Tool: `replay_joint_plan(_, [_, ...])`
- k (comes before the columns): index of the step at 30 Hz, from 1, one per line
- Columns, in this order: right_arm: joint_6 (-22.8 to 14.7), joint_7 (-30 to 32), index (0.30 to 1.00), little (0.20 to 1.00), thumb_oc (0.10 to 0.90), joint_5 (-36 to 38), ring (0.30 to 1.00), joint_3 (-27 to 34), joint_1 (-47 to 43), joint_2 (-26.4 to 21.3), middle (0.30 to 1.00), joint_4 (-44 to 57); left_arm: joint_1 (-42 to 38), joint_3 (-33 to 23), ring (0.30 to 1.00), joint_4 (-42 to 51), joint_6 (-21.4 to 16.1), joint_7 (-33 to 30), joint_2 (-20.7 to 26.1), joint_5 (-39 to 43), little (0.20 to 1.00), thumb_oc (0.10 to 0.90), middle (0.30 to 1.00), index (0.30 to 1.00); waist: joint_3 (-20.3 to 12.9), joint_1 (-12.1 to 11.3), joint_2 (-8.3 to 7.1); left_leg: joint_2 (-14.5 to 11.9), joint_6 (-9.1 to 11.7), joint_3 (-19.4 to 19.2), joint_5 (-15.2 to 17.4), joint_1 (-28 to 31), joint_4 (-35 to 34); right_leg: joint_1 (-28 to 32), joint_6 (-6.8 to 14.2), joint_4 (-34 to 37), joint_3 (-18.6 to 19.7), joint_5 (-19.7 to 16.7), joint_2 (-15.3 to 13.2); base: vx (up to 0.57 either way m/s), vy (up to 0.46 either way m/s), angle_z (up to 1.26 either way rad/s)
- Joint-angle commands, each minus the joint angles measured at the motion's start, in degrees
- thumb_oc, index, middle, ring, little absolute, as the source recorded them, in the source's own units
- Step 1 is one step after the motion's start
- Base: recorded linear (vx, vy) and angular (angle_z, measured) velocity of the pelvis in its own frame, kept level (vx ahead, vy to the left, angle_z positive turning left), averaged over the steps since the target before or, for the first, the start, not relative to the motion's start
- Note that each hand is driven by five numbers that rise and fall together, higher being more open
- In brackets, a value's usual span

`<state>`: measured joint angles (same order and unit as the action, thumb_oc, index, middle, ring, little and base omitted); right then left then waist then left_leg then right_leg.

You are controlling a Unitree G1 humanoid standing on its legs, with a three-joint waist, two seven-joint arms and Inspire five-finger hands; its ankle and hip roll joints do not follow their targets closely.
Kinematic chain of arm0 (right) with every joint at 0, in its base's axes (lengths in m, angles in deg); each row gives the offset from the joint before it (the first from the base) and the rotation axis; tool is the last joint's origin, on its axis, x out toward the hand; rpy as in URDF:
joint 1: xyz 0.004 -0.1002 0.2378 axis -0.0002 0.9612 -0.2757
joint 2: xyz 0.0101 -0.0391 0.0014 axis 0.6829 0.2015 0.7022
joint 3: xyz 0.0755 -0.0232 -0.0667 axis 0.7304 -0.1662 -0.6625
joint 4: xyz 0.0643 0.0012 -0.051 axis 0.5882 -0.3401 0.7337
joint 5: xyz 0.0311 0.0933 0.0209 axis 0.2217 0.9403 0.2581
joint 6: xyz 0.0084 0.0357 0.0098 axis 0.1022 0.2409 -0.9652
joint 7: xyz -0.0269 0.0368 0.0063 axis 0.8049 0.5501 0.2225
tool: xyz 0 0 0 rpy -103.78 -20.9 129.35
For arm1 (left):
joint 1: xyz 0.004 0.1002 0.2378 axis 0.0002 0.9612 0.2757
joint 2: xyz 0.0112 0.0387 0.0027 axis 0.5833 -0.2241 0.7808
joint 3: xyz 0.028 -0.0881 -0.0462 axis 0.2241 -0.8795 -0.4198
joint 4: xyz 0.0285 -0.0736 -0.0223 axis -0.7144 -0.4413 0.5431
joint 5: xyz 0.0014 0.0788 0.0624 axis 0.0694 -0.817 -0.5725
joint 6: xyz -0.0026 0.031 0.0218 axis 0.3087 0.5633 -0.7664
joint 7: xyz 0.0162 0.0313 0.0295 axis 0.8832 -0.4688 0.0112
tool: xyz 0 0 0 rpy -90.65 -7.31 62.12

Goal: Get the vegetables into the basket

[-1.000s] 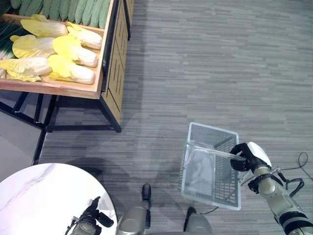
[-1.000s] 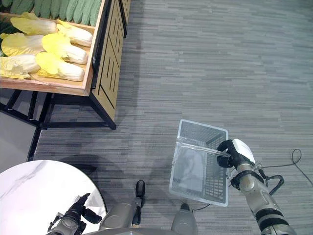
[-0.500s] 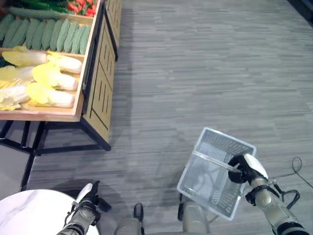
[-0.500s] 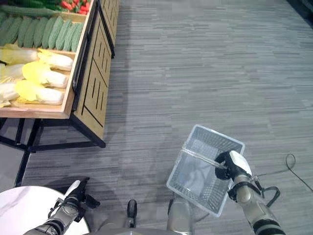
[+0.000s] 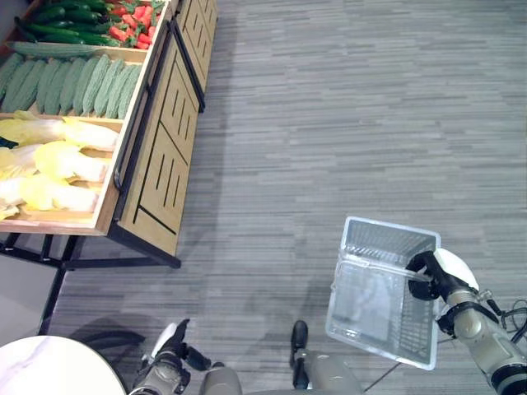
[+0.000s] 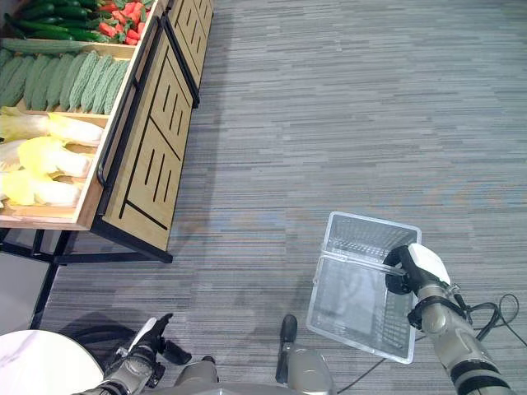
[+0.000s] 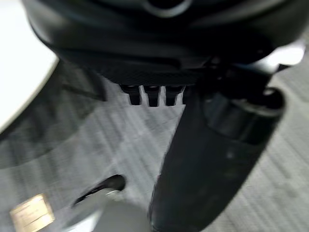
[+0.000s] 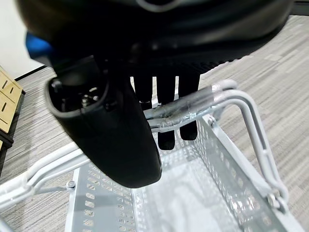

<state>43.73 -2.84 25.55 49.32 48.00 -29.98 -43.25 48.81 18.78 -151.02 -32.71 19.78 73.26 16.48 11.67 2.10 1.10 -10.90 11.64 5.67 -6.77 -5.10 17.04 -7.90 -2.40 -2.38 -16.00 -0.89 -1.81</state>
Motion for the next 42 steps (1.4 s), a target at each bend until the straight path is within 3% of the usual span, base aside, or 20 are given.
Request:
replay_joint_plan(1, [-3.9, 4.36, 0.3, 0.3, 0.4, 2.22, 0.3, 6.72, -2.51, -3.19, 0.3, 7.52, 0.6, 0.85, 1.0, -1.29, 0.83, -0.87, 3.52, -1.32, 1.0, 0.9, 1.0, 1.0, -0.09, -2.22, -2.46, 4.58, -5.57, -4.75, 2.95, -4.38, -5.83, -1.09, 8.66, -1.54, 3.82, -0.9, -5.64, 0.11, -0.02, 0.25])
replay_joint_plan(4, [-3.98, 5.0, 0.3, 0.3, 0.4, 1.51, 0.3, 6.43, -3.51, -3.63, 0.3, 7.88, 1.88, 1.38, 1.0, -2.4, 0.92, -0.23, 2.67, -2.76, 1.0, 0.9, 1.0, 1.0, -0.03, -3.59, -2.03, 4.14, -5.47, -6.38, 0.99, -8.61, -12.32, 0.65, 9.18, -0.66, 3.93, -0.21, -5.74, 0.18, 0.048, 0.28])
replay_joint_plan(6, [-4.02, 5.45, 0.3, 0.3, 0.4, 0.77, 0.3, 5.75, -4.15, -3.21, 0.3, 7.59, 3.76, 1.27, 1.0, -3.44, 1.14, 0.39, 2.11, -3.8, 1.0, 0.9, 1.0, 1.0, -0.13, -5.6, -1.35, 3.97, -4.74, -6.36, -4.27, -12.54, -17.71, 3.57, 9.15, 0.02, 5.02, 1.01, -4.35, 0.24, 0.101, -0.05])
replay_joint_plan(10, [-3.78, 4.45, 0.3, 0.3, 0.4, -0.2, 0.3, 5.05, -4.25, -2.66, 0.3, 8.17, 5.26, 0.37, 1.0, -4.15, 1.33, 1.04, 2.31, -4.36, 1.0, 0.9, 1.0, 1.0, -0.48, -6.86, -1.38, 3.5, -4.48, -6.3, -5.39, -11.32, -19.01, 6.32, 9.34, -0.28, 7.0, 2.76, -4.0, 0.27, 0.158, -0.32])
replay_joint_plan(16, [-2.63, 3.88, 0.3, 0.3, 0.4, -1.49, 0.3, 4.48, -4.19, 0.71, 0.3, 7.51, 5.85, 0.33, 1.0, -4.36, 1.5, 1.73, 2.42, -4.7, 1.0, 0.9, 1.0, 1.0, -1.47, -7.35, -3.33, 5.57, -7.36, -8.01, -2.14, -9.81, -16.15, 7.4, 11.68, -2.45, 8.94, 2.31, -7.66, 0.17, 0.227, -0.24])
replay_joint_plan(20, [-1.98, 4.1, 0.3, 0.3, 0.4, -1.71, 0.3, 2.73, -6.25, 2.17, 0.3, 5.85, 5.2, 0.67, 1.0, -3.37, 1.51, 1.64, 3.24, -4.22, 1.0, 0.9, 1.0, 1.0, -1.44, -7.78, -4.47, 6.68, -8.81, -8.78, -0.43, -9.33, -15.51, 5.94, 12.81, -3.95, 10.0, -0.76, -9.19, 0.1, 0.205, 0.03])
replay_joint_plan(21, [-1.54, 4.48, 0.3, 0.3, 0.4, -1.84, 0.3, 1.57, -7.75, 3.0, 0.3, 3.93, 4.31, 0.77, 1.0, -2.43, 1.75, 1.18, 4.59, -3.68, 1.0, 0.9, 1.0, 1.0, -0.99, -7.7, -5.07, 7.71, -10.45, -8.98, 0.92, -7.52, -15.97, 2.57, 13.35, -11.37, 10.89, -5.47, -10.02, 0.1, 0.207, -0.13])
replay_joint_plan(26, [-1.49, 5.17, 0.3, 0.3, 0.4, -1.14, 0.3, 1.03, -8.03, 4.47, 0.3, 1.59, 2.49, 1.37, 1.0, -1.87, 2.04, 0.25, 6.43, -4.12, 1.0, 0.9, 1.0, 1.0, 0.41, -6.64, -4.34, 8.76, -12.27, -8.75, 2.99, -3.89, -16.55, -2.7, 12.77, -22.31, 10.82, -8.77, -9.53, 0.13, 0.193, -0.05])
replay_joint_plan(28, [-1.44, 5.04, 0.3, 0.3, 0.4, -1.13, 0.3, 0.72, -8.04, 4.5, 0.3, 1.08, 0.97, 1.78, 1.0, -1.22, 2.01, -0.1, 7.46, -4.14, 1.0, 0.9, 1.0, 1.0, 1.15, -5.58, -3.98, 8.78, -12.52, -8.34, 3.72, -1.76, -17.0, -6.21, 12.19, -23.0, 10.38, -8.49, -8.58, 0.27, 0.064, 0.02])
replay_joint_plan(29, [-1.47, 5.02, 0.3, 0.3, 0.4, -0.56, 0.3, 0.68, -7.89, 4.54, 0.3, 0.57, -1.42, 1.81, 1.0, -0.21, 1.72, -0.71, 8.32, -2.95, 1.0, 0.9, 1.0, 1.0, 1.82, -4.29, -4.04, 8.83, -11.95, -7.48, 5.14, 0.94, -17.28, -8.68, 11.96, -17.5, 8.56, -7.29, -8.99, 0.32, -0.017, 0.05])
replay_joint_plan(30, [-1.47, 5.02, 0.3, 0.3, 0.4, -0.56, 0.3, 0.68, -7.89, 4.54, 0.3, 0.57, -1.43, 1.82, 1.0, -0.21, 1.72, -0.71, 8.33, -2.94, 1.0, 0.9, 1.0, 1.0, 1.9, -4.24, -3.98, 8.77, -11.92, -7.4, 5.2, 1.05, -17.29, -8.51, 11.95, -17.45, 8.45, -7.25, -8.94, 0.35, -0.085, 0.11])
replay_joint_plan(32, [-1.45, 5.2, 0.3, 0.3, 0.4, -0.23, 0.3, 0.78, -7.67, 4.64, 0.3, 0.26, -3.3, 2.52, 1.0, 0.84, 1.45, -1.13, 8.82, -2.79, 1.0, 0.9, 1.0, 1.0, 2.12, -3.1, -4.27, 8.6, -11.03, -6.41, 6.91, 2.66, -17.03, -9.64, 12.62, -10.04, 8.61, -7.67, -9.15, 0.32, -0.155, 0.38])
replay_joint_plan(33, [-1.29, 5.15, 0.3, 0.3, 0.4, -0.08, 0.3, 0.94, -7.04, 4.57, 0.3, 0.71, -4.75, 2.75, 1.0, 2.21, 1.22, -1.51, 9.29, -2.37, 1.0, 0.9, 1.0, 1.0, 2.13, -1.89, -4.53, 8.24, -9.94, -5.05, 8.81, 4.28, -16.04, -10.59, 13.52, -4.09, 10.21, -9.28, -9.36, 0.47, -0.229, 0.32])
replay_joint_plan(34, [-1.33, 5.06, 0.3, 0.3, 0.4, -0.09, 0.3, 1.16, -6.22, 4.59, 0.3, 1.03, -4.98, 2.85, 1.0, 2.86, 0.94, -1.59, 9.42, -2.23, 1.0, 0.9, 1.0, 1.0, 2.03, -1.32, -4.6, 7.96, -9.52, -4.36, 9.59, 5.34, -15.97, -10.97, 13.9, -2.87, 11.34, -10.15, -9.42, 0.47, -0.234, 0.28])
replay_joint_plan(36, [-1.26, 4.81, 0.3, 0.3, 0.4, -0.23, 0.3, 1.54, -4.85, 4.68, 0.3, 0.71, -4.68, 3.0, 1.0, 3.96, 0.72, -1.48, 9.44, -1.92, 1.0, 0.9, 1.0, 1.0, 1.31, -0.76, -4.89, 7.81, -9.09, -3.23, 10.52, 6.63, -15.73, -10.74, 14.14, -3.48, 12.97, -10.49, -8.95, 0.33, -0.177, 0.58])
replay_joint_plan(39, [-1.31, 4.05, 0.3, 0.3, 0.4, 0.41, 0.3, 1.62, -3.81, 4.93, 0.3, -0.04, -3.74, 2.69, 1.0, 4.09, 0.46, -1.49, 8.94, -1.15, 1.0, 0.9, 1.0, 1.0, -0.45, -0.87, -4.93, 6.6, -8.25, -2.13, 11.63, 8.26, -14.89, -9.3, 12.96, -4.2, 11.28, -7.98, -7.41, 0.33, -0.239, 0.58])
replay_joint_plan(42, [-1.8, 3.28, 0.3, 0.3, 0.4, 0.76, 0.3, 1.52, -3.25, 3.96, 0.3, 0.62, -2.13, 2.27, 1.0, 3.57, 0.5, -0.87, 8.17, -0.69, 1.0, 0.9, 1.0, 1.0, -1.96, -0.9, -3.92, 3.28, -6.45, -0.17, 8.86, 8.57, -12.22, -8.17, 10.98, -7.06, 8.68, -4.25, -4.85, 0.34, -0.308, 0.28])
